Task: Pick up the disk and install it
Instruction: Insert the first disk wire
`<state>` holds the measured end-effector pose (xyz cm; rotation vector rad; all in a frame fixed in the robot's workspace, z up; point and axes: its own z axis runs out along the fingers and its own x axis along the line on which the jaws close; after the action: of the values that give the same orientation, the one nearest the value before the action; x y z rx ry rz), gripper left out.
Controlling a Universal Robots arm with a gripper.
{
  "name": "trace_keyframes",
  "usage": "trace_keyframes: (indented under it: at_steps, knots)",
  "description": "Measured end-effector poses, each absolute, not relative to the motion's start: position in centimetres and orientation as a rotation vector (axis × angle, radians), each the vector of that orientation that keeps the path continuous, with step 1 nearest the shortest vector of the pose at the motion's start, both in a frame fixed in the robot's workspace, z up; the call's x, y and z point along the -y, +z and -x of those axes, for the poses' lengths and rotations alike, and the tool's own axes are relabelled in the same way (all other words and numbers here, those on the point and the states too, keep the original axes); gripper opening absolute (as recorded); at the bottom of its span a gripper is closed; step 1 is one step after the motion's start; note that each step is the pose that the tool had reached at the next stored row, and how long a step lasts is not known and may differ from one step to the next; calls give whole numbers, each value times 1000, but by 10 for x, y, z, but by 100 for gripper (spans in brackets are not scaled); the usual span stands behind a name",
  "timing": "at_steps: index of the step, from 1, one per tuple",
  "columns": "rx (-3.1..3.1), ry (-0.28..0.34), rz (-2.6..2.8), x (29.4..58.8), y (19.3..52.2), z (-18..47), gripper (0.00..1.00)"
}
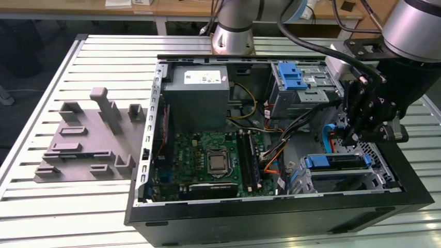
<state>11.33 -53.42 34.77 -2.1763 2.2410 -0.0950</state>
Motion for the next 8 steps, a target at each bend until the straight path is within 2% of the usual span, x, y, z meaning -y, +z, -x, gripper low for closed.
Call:
trace_keyframes:
  at_steps: [6, 7, 8]
  knots:
    - [-2240, -93, 2175, 534, 349, -113, 17]
    - [-2240, -93, 2175, 534, 349, -113, 24]
    - [-2240, -93, 2175, 534, 349, -113, 24]
